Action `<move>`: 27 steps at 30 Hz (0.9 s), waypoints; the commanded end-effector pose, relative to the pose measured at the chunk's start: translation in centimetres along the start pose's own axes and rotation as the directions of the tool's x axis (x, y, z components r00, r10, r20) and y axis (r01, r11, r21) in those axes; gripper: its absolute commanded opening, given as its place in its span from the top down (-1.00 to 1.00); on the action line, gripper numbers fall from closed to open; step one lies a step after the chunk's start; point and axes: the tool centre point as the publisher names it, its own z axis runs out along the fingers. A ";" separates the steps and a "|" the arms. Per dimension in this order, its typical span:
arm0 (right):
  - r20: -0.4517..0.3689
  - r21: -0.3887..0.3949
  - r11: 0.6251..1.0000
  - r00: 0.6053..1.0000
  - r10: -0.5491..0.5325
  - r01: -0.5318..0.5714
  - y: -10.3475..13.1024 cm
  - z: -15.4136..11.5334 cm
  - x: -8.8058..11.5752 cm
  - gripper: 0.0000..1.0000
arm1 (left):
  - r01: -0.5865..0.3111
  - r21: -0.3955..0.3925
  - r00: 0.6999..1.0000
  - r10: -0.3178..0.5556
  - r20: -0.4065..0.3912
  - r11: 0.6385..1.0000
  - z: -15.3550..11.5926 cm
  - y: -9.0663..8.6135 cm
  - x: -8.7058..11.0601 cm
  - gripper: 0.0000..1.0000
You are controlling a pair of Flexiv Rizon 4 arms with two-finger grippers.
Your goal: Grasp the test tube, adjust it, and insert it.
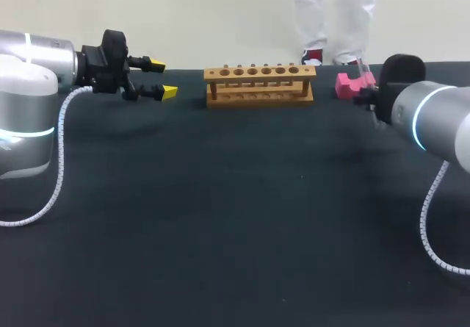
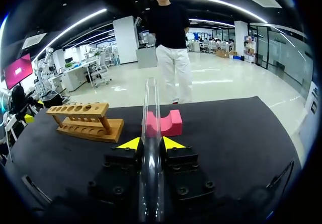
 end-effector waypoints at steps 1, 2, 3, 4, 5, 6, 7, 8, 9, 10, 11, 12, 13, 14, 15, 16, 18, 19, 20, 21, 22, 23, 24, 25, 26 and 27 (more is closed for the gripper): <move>0.115 -0.007 1.000 0.993 0.015 -0.015 0.2 -1.5 -0.2 1.00 | -0.003 -0.003 1.000 0.003 0.006 1.000 0.0 -0.1 0.1 -1.00; 0.112 -0.011 1.000 0.993 0.026 -0.025 0.2 -1.8 -0.4 1.00 | -0.003 -0.003 1.000 0.003 0.006 1.000 0.0 -0.1 0.1 -1.00; 0.105 -0.022 0.999 0.994 0.040 -0.038 0.2 -2.1 -0.7 1.00 | -0.003 -0.003 1.000 0.003 0.006 1.000 0.0 -0.1 0.1 -1.00; 0.105 -0.022 0.999 0.994 0.040 -0.038 0.2 -2.1 -0.7 1.00 | -0.003 -0.003 1.000 0.003 0.006 1.000 0.0 -0.1 0.1 -1.00; 0.105 -0.022 0.999 0.994 0.040 -0.038 0.2 -2.1 -0.7 1.00 | -0.003 -0.003 1.000 0.003 0.006 1.000 0.0 -0.1 0.1 -1.00; 0.105 -0.022 0.999 0.994 0.040 -0.038 0.2 -2.1 -0.7 1.00 | -0.003 -0.003 1.000 0.003 0.006 1.000 0.0 -0.1 0.1 -1.00; 0.105 -0.022 0.999 0.994 0.040 -0.038 0.2 -2.1 -0.7 1.00 | -0.003 -0.003 1.000 0.003 0.006 1.000 0.0 -0.1 0.1 -1.00; 0.105 -0.022 0.999 0.994 0.040 -0.038 0.2 -2.1 -0.7 1.00 | -0.003 -0.003 1.000 0.003 0.006 1.000 0.0 -0.1 0.1 -1.00; 0.105 -0.022 0.999 0.994 0.040 -0.038 0.2 -2.1 -0.7 1.00 | -0.003 -0.003 1.000 0.003 0.006 1.000 0.0 -0.1 0.1 -1.00; 0.105 -0.022 0.999 0.994 0.040 -0.038 0.2 -2.1 -0.7 1.00 | -0.003 -0.003 1.000 0.003 0.006 1.000 0.0 -0.1 0.1 -1.00; 0.105 -0.022 0.999 0.994 0.040 -0.038 0.2 -2.1 -0.7 1.00 | -0.003 -0.003 1.000 0.003 0.006 1.000 0.0 -0.1 0.1 -1.00; 0.105 -0.022 0.999 0.994 0.040 -0.038 0.2 -2.1 -0.7 1.00 | -0.003 -0.003 1.000 0.003 0.006 1.000 0.0 -0.1 0.1 -1.00; 0.105 -0.022 0.999 0.994 0.040 -0.038 0.2 -2.1 -0.7 1.00 | -0.003 -0.003 1.000 0.003 0.006 1.000 0.0 -0.1 0.1 -1.00; 0.105 -0.022 0.999 0.994 0.040 -0.038 0.2 -2.1 -0.7 1.00 | -0.003 -0.003 1.000 0.003 0.006 1.000 0.0 -0.1 0.1 -1.00; 0.105 -0.022 0.999 0.994 0.040 -0.038 0.2 -2.1 -0.7 1.00 | -0.003 -0.003 1.000 0.003 0.006 1.000 0.0 -0.1 0.1 -1.00; 0.105 -0.022 0.999 0.994 0.040 -0.038 0.2 -2.1 -0.7 1.00 | -0.003 -0.003 1.000 0.003 0.006 1.000 0.0 -0.1 0.1 -1.00; 0.105 -0.022 0.999 0.994 0.040 -0.038 0.2 -2.1 -0.7 1.00 | -0.003 -0.003 1.000 0.003 0.006 1.000 0.0 -0.1 0.1 -1.00; 0.118 -0.025 0.999 0.992 0.050 -0.047 0.6 -2.0 -0.9 1.00 | -0.003 -0.003 1.000 0.003 0.006 1.000 0.0 -0.1 0.1 -1.00; 0.118 -0.026 0.998 0.992 0.051 -0.049 1.0 -2.0 -1.0 1.00 | -0.003 -0.003 1.000 0.003 0.006 1.000 0.0 -0.1 0.1 -1.00; 0.119 -0.020 0.999 0.992 0.045 -0.043 1.2 -2.0 -1.0 1.00 | -0.003 -0.003 1.000 0.003 0.006 1.000 0.0 -0.1 0.1 -1.00; 0.126 -0.015 0.999 0.991 0.045 -0.043 1.7 -1.9 -1.1 1.00 | -0.003 -0.003 1.000 0.003 0.006 1.000 0.0 -0.1 0.1 -1.00; 0.126 -0.002 0.999 0.991 0.043 -0.043 2.0 -1.9 -1.2 1.00 | -0.003 -0.003 1.000 0.003 0.006 1.000 0.0 -0.1 0.1 -1.00; 0.130 0.005 0.999 0.991 0.042 -0.043 2.2 -1.9 -1.2 1.00 | -0.003 -0.003 1.000 0.003 0.006 1.000 0.0 -0.1 0.1 -1.00; 0.134 0.011 0.999 0.990 0.042 -0.043 2.6 -1.9 -1.2 1.00 | -0.003 -0.003 1.000 0.003 0.006 1.000 0.0 -0.1 0.1 -1.00; 0.130 0.025 0.999 0.991 0.028 -0.031 3.0 -1.9 -1.2 1.00 | -0.003 -0.003 1.000 0.003 0.006 1.000 0.0 -0.1 0.1 -1.00; 0.131 0.024 0.999 0.991 0.029 -0.032 3.3 -1.8 -1.3 1.00 | -0.003 -0.003 1.000 0.003 0.006 1.000 0.0 -0.1 0.1 -1.00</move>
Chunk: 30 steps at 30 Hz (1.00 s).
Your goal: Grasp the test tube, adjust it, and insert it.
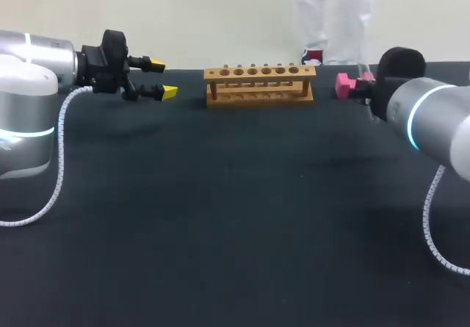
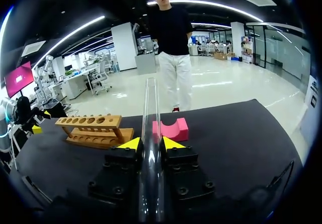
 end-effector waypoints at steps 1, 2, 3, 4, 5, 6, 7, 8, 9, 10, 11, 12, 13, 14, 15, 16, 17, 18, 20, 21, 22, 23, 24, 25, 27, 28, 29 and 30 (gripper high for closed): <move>0.078 0.023 1.000 0.997 -0.009 0.007 1.6 0.1 0.5 1.00 | -0.003 -0.003 1.000 0.003 0.006 1.000 0.0 -0.1 0.1 -1.00; 0.070 0.030 0.999 0.997 -0.015 0.013 2.0 0.2 0.5 1.00 | -0.003 -0.003 1.000 0.003 0.006 1.000 0.0 -0.1 0.1 -1.00; 0.072 0.029 0.999 0.997 -0.016 0.014 2.3 0.2 0.5 1.00 | -0.003 -0.003 1.000 0.003 0.006 1.000 0.0 -0.1 0.1 -1.00; 0.072 0.028 1.000 0.997 -0.011 0.009 2.6 0.2 0.5 1.00 | -0.003 -0.003 1.000 0.003 0.006 1.000 0.0 -0.1 0.1 -1.00; 0.071 0.028 1.000 0.997 -0.010 0.008 2.9 0.2 0.5 1.00 | -0.003 -0.003 1.000 0.003 0.006 1.000 0.0 -0.1 0.1 -1.00; 0.067 0.022 1.000 0.998 -0.004 0.003 3.2 0.2 0.5 1.00 | -0.003 -0.003 1.000 0.003 0.006 1.000 0.0 -0.1 0.1 -1.00; 0.066 0.019 1.000 0.998 -0.002 0.001 3.5 0.2 0.5 1.00 | -0.003 -0.003 1.000 0.003 0.006 1.000 0.0 -0.1 0.1 -1.00; 0.060 0.014 1.000 0.998 0.002 -0.003 3.8 0.2 0.4 1.00 | -0.003 -0.003 1.000 0.003 0.006 1.000 0.0 -0.1 0.1 -1.00; 0.054 0.008 1.000 0.999 0.004 -0.004 4.0 0.2 0.4 1.00 | -0.003 -0.003 1.000 0.003 0.006 1.000 0.0 -0.1 0.1 -1.00; 0.051 0.004 1.000 0.999 0.003 -0.003 4.3 0.2 0.4 1.00 | -0.003 -0.003 1.000 0.003 0.006 1.000 0.0 -0.1 0.1 -1.00; 0.040 0.002 1.000 0.999 0.003 -0.003 4.5 0.2 0.3 1.00 | -0.003 -0.003 1.000 0.003 0.006 1.000 0.0 -0.1 0.1 -1.00; 0.026 -0.003 1.000 1.000 -0.003 0.003 4.8 0.2 0.3 1.00 | -0.003 -0.003 1.000 0.003 0.006 1.000 0.0 -0.1 0.1 -1.00; 0.027 -0.003 1.000 1.000 -0.005 0.005 5.1 0.3 0.2 1.00 | -0.003 -0.003 1.000 0.003 0.006 1.000 0.0 -0.1 0.1 -1.00; 0.018 -0.005 1.000 1.000 -0.003 0.003 5.3 0.3 0.2 1.00 | -0.003 -0.003 1.000 0.003 0.006 1.000 0.0 -0.1 0.1 -1.00; 0.013 -0.005 1.000 1.000 -0.003 0.003 5.5 0.4 0.2 1.00 | -0.003 -0.003 1.000 0.003 0.006 1.000 0.0 -0.1 0.1 -1.00; 0.011 -0.006 1.000 1.000 0.000 0.000 5.8 0.5 0.1 1.00 | -0.003 -0.003 1.000 0.003 0.006 1.000 0.0 -0.1 0.1 -1.00; 0.006 -0.009 1.000 1.000 0.003 -0.003 6.0 0.6 0.2 1.00 | -0.003 -0.003 1.000 0.003 0.006 1.000 0.0 -0.1 0.1 -1.00; 0.000 -0.009 1.000 1.000 0.004 -0.004 6.3 0.7 0.3 1.00 | -0.003 -0.003 1.000 0.003 0.006 1.000 0.0 -0.1 0.1 -1.00; -0.003 -0.017 1.000 1.000 0.014 -0.014 6.9 1.1 0.4 1.00 | -0.003 -0.003 1.000 0.003 0.006 1.000 0.0 -0.1 0.1 -1.00; -0.006 -0.023 1.000 1.000 0.019 -0.019 7.2 1.2 0.5 1.00 | -0.003 -0.003 1.000 0.003 0.006 1.000 0.0 -0.1 0.1 -1.00; -0.008 -0.030 0.999 1.000 0.026 -0.026 7.7 1.4 0.5 1.00 | -0.003 -0.003 1.000 0.003 0.006 1.000 0.0 -0.1 0.1 -1.00; -0.009 -0.032 0.999 1.000 0.028 -0.028 7.9 1.6 0.6 1.00 | -0.003 -0.003 1.000 0.003 0.006 1.000 0.0 -0.1 0.1 -1.00; -0.010 -0.036 0.999 0.999 0.031 -0.031 8.3 1.7 0.6 1.00 | -0.003 -0.003 1.000 0.003 0.006 1.000 0.0 -0.1 0.1 -1.00; -0.011 -0.044 0.998 0.999 0.036 -0.036 8.8 1.9 0.7 1.00 | -0.003 -0.003 1.000 0.003 0.006 1.000 0.0 -0.1 0.1 -1.00; -0.015 -0.051 0.998 0.999 0.039 -0.040 9.4 2.1 0.8 1.00 | -0.003 -0.003 1.000 0.003 0.006 1.000 0.0 -0.1 0.1 -1.00; -0.015 -0.056 0.997 0.999 0.043 -0.044 9.7 2.2 0.9 1.00 | -0.003 -0.003 1.000 0.003 0.006 1.000 0.0 -0.1 0.1 -1.00; -0.015 -0.059 0.997 0.999 0.045 -0.046 10.0 2.3 1.0 1.00 | -0.003 -0.003 1.000 0.003 0.006 1.000 0.0 -0.1 0.1 -1.00; -0.020 -0.064 0.997 0.999 0.045 -0.046 10.3 2.5 1.1 1.00 | -0.003 -0.003 1.000 0.003 0.006 1.000 0.0 -0.1 0.1 -1.00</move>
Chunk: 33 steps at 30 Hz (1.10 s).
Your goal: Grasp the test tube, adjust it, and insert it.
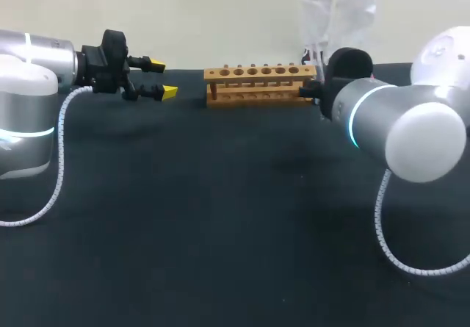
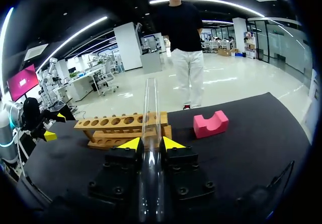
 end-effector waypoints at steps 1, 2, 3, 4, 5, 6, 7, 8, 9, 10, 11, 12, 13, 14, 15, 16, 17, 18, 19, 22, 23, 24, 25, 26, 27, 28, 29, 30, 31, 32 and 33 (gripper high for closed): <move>-0.006 -0.016 1.000 1.000 0.003 -0.004 1.0 1.4 0.3 1.00 | -0.003 -0.003 1.000 0.003 0.006 1.000 0.0 -0.1 0.1 -1.00; -0.009 -0.020 1.000 1.000 0.005 -0.005 1.3 1.6 0.4 1.00 | -0.003 -0.003 1.000 0.003 0.006 1.000 0.0 -0.1 0.1 -1.00; -0.012 -0.023 1.000 1.000 0.005 -0.005 1.5 1.7 0.6 1.00 | -0.003 -0.003 1.000 0.003 0.006 1.000 0.0 -0.1 0.1 -1.00; -0.015 -0.027 1.000 1.000 0.006 -0.006 1.8 1.9 0.7 1.00 | -0.003 -0.003 1.000 0.003 0.006 1.000 0.0 -0.1 0.1 -1.00; -0.015 -0.028 1.000 1.000 0.006 -0.007 1.9 2.0 0.7 1.00 | -0.003 -0.003 1.000 0.003 0.006 1.000 0.0 -0.1 0.1 -1.00; -0.016 -0.034 0.999 1.000 0.008 -0.009 2.2 2.3 0.7 1.00 | -0.003 -0.003 1.000 0.003 0.006 1.000 0.0 -0.1 0.1 -1.00; -0.016 -0.038 0.999 1.000 0.007 -0.008 2.3 2.4 0.7 1.00 | -0.003 -0.003 1.000 0.003 0.006 1.000 0.0 -0.1 0.1 -1.00; -0.014 -0.043 0.999 1.000 0.008 -0.009 2.5 2.5 0.7 1.00 | -0.003 -0.003 1.000 0.003 0.006 1.000 0.0 -0.1 0.1 -1.00; -0.013 -0.046 0.999 1.000 0.008 -0.009 2.7 2.8 0.6 1.00 | -0.003 -0.003 1.000 0.003 0.006 1.000 0.0 -0.1 0.1 -1.00; -0.013 -0.048 0.999 1.000 0.007 -0.008 2.8 2.9 0.7 1.00 | -0.003 -0.003 1.000 0.003 0.006 1.000 0.0 -0.1 0.1 -1.00; -0.013 -0.052 0.999 1.000 0.006 -0.007 3.0 3.1 0.7 1.00 | -0.003 -0.003 1.000 0.003 0.006 1.000 0.0 -0.1 0.1 -1.00; -0.014 -0.053 0.999 1.000 0.006 -0.007 3.1 3.2 0.7 1.00 | -0.003 -0.003 1.000 0.003 0.006 1.000 0.0 -0.1 0.1 -1.00; -0.015 -0.054 0.998 1.000 0.006 -0.007 3.1 3.3 0.8 1.00 | -0.003 -0.003 1.000 0.003 0.006 1.000 0.0 -0.1 0.1 -1.00; -0.018 -0.059 0.998 1.000 0.006 -0.007 3.3 3.5 0.8 1.00 | -0.003 -0.003 1.000 0.003 0.006 1.000 0.0 -0.1 0.1 -1.00; -0.019 -0.061 0.998 1.000 0.006 -0.007 3.3 3.6 0.8 1.00 | -0.003 -0.003 1.000 0.003 0.006 1.000 0.0 -0.1 0.1 -1.00; -0.020 -0.064 0.998 1.000 0.005 -0.007 3.5 3.7 0.7 1.00 | -0.003 -0.003 1.000 0.003 0.006 1.000 0.0 -0.1 0.1 -1.00; -0.021 -0.071 0.997 1.000 0.003 -0.005 3.6 3.9 0.7 1.00 | -0.003 -0.003 1.000 0.003 0.006 1.000 0.0 -0.1 0.1 -1.00; -0.021 -0.072 0.997 1.000 0.003 -0.004 3.7 4.0 0.7 1.00 | -0.003 -0.003 1.000 0.003 0.006 1.000 0.0 -0.1 0.1 -1.00; -0.022 -0.073 0.997 1.000 0.002 -0.004 3.7 4.0 0.7 1.00 | -0.003 -0.003 1.000 0.003 0.006 1.000 0.0 -0.1 0.1 -1.00; -0.026 -0.078 0.997 1.000 0.001 -0.003 3.8 4.4 0.8 1.00 | -0.003 -0.003 1.000 0.003 0.006 1.000 0.0 -0.1 0.1 -1.00; -0.028 -0.080 0.997 1.000 0.000 -0.002 3.9 4.5 0.8 1.00 | -0.003 -0.003 1.000 0.003 0.006 1.000 0.0 -0.1 0.1 -1.00; -0.031 -0.082 0.997 1.000 -0.002 -0.001 3.9 4.6 0.9 1.00 | -0.003 -0.003 1.000 0.003 0.006 1.000 0.0 -0.1 0.1 -1.00; -0.032 -0.082 0.997 0.999 -0.002 -0.001 3.9 4.7 0.9 1.00 | -0.003 -0.003 1.000 0.003 0.006 1.000 0.0 -0.1 0.1 -1.00; -0.042 -0.082 0.997 0.999 -0.002 -0.002 3.9 4.8 1.0 1.00 | -0.003 -0.003 1.000 0.003 0.006 1.000 0.0 -0.1 0.1 -1.00; -0.044 -0.081 0.997 0.999 -0.002 -0.001 3.9 4.9 1.1 1.00 | -0.003 -0.003 1.000 0.003 0.006 1.000 0.0 -0.1 0.1 -1.00; -0.045 -0.081 0.997 0.999 -0.003 -0.001 3.9 5.0 1.1 1.00 | -0.003 -0.003 1.000 0.003 0.006 1.000 0.0 -0.1 0.1 -1.00; -0.052 -0.080 0.997 0.999 -0.001 -0.003 3.9 5.1 1.2 1.00 | -0.003 -0.003 1.000 0.003 0.006 1.000 0.0 -0.1 0.1 -1.00; -0.054 -0.079 0.997 0.999 -0.001 -0.003 3.8 5.2 1.2 1.00 | -0.003 -0.003 1.000 0.003 0.006 1.000 0.0 -0.1 0.1 -1.00; -0.056 -0.079 0.997 0.998 -0.001 -0.003 3.8 5.3 1.2 1.00 | -0.003 -0.003 1.000 0.003 0.006 1.000 0.0 -0.1 0.1 -1.00; -0.058 -0.080 0.997 0.998 -0.002 -0.003 3.8 5.4 1.2 1.00 | -0.003 -0.003 1.000 0.003 0.006 1.000 0.0 -0.1 0.1 -1.00; -0.061 -0.081 0.997 0.998 -0.003 -0.002 3.9 5.6 1.3 1.00 | -0.003 -0.003 1.000 0.003 0.006 1.000 0.0 -0.1 0.1 -1.00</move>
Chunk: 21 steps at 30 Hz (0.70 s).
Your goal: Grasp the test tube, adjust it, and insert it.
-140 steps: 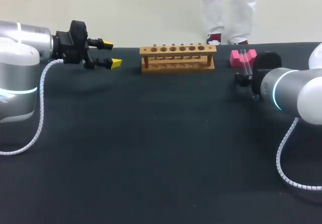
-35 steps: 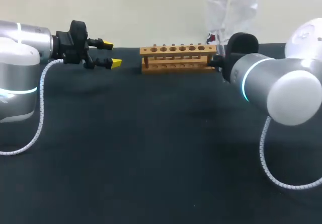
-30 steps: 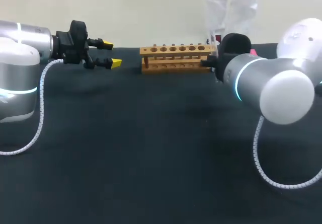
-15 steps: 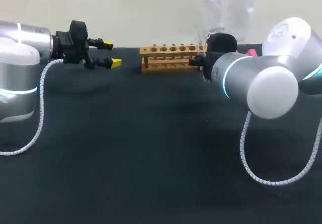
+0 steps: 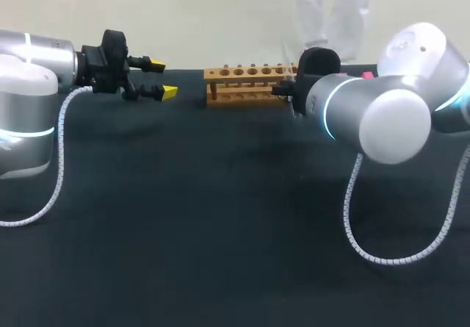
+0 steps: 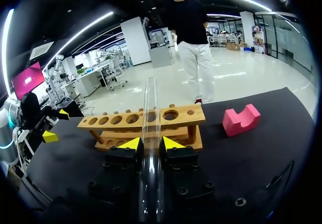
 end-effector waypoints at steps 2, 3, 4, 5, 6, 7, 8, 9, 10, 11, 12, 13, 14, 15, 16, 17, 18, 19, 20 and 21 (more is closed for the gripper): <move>-0.014 -0.005 1.000 1.000 -0.003 0.003 0.0 0.9 -0.1 1.00 | -0.003 -0.003 1.000 0.003 0.006 1.000 0.0 -0.1 0.1 -1.00; -0.018 -0.005 1.000 1.000 -0.001 0.001 0.0 1.0 -0.1 1.00 | -0.003 -0.003 1.000 0.003 0.006 1.000 0.0 -0.1 0.1 -1.00; -0.020 -0.005 1.000 1.000 0.001 -0.001 0.0 1.1 -0.1 1.00 | -0.003 -0.003 1.000 0.003 0.006 1.000 0.0 -0.1 0.1 -1.00; -0.025 -0.005 1.000 1.000 0.003 -0.003 0.0 1.2 0.0 1.00 | -0.003 -0.003 1.000 0.003 0.006 1.000 0.0 -0.1 0.1 -1.00; -0.032 -0.005 1.000 0.999 0.002 -0.002 0.0 1.3 0.1 1.00 | -0.003 -0.003 1.000 0.003 0.006 1.000 0.0 -0.1 0.1 -1.00; -0.034 -0.005 1.000 0.999 0.002 -0.002 0.0 1.3 0.1 1.00 | -0.003 -0.003 1.000 0.003 0.006 1.000 0.0 -0.1 0.1 -1.00; -0.039 -0.005 1.000 0.999 0.002 -0.003 0.0 1.4 0.1 1.00 | -0.003 -0.003 1.000 0.003 0.006 1.000 0.0 -0.1 0.1 -1.00; -0.045 -0.005 1.000 0.999 0.002 -0.002 0.0 1.4 0.1 1.00 | -0.003 -0.003 1.000 0.003 0.006 1.000 0.0 -0.1 0.1 -1.00; -0.046 -0.005 1.000 0.999 0.002 -0.002 0.0 1.4 0.2 1.00 | -0.003 -0.003 1.000 0.003 0.006 1.000 0.0 -0.1 0.1 -1.00; -0.055 -0.004 1.000 0.998 0.002 -0.002 0.0 1.5 0.2 1.00 | -0.003 -0.003 1.000 0.003 0.006 1.000 0.0 -0.1 0.1 -1.00; -0.058 -0.003 1.000 0.998 0.001 -0.001 0.0 1.6 0.2 1.00 | -0.003 -0.003 1.000 0.003 0.006 1.000 0.0 -0.1 0.1 -1.00; -0.064 -0.004 1.000 0.998 0.001 -0.002 -0.1 1.6 0.2 1.00 | -0.003 -0.003 1.000 0.003 0.006 1.000 0.0 -0.1 0.1 -1.00; -0.070 -0.003 1.000 0.998 0.001 -0.001 -0.1 1.6 0.2 1.00 | -0.003 -0.003 1.000 0.003 0.006 1.000 0.0 -0.1 0.1 -1.00; -0.077 -0.003 1.000 0.997 -0.001 0.000 -0.1 1.7 0.2 1.00 | -0.003 -0.003 1.000 0.003 0.006 1.000 0.0 -0.1 0.1 -1.00; -0.078 -0.003 1.000 0.997 -0.001 0.001 -0.1 1.7 0.2 1.00 | -0.003 -0.003 1.000 0.003 0.006 1.000 0.0 -0.1 0.1 -1.00; -0.086 -0.004 1.000 0.996 -0.002 0.001 -0.1 1.7 0.2 1.00 | -0.003 -0.003 1.000 0.003 0.006 1.000 0.0 -0.1 0.1 -1.00; -0.091 -0.005 1.000 0.996 -0.002 0.001 -0.2 1.8 0.3 1.00 | -0.003 -0.003 1.000 0.003 0.006 1.000 0.0 -0.1 0.1 -1.00; -0.096 -0.006 1.000 0.995 -0.002 0.002 -0.2 1.8 0.3 1.00 | -0.003 -0.003 1.000 0.003 0.006 1.000 0.0 -0.1 0.1 -1.00; -0.101 -0.007 1.000 0.995 -0.002 0.002 -0.2 1.8 0.3 1.00 | -0.003 -0.003 1.000 0.003 0.006 1.000 0.0 -0.1 0.1 -1.00; -0.105 -0.008 1.000 0.994 -0.002 0.001 -0.2 1.8 0.3 1.00 | -0.003 -0.003 1.000 0.003 0.006 1.000 0.0 -0.1 0.1 -1.00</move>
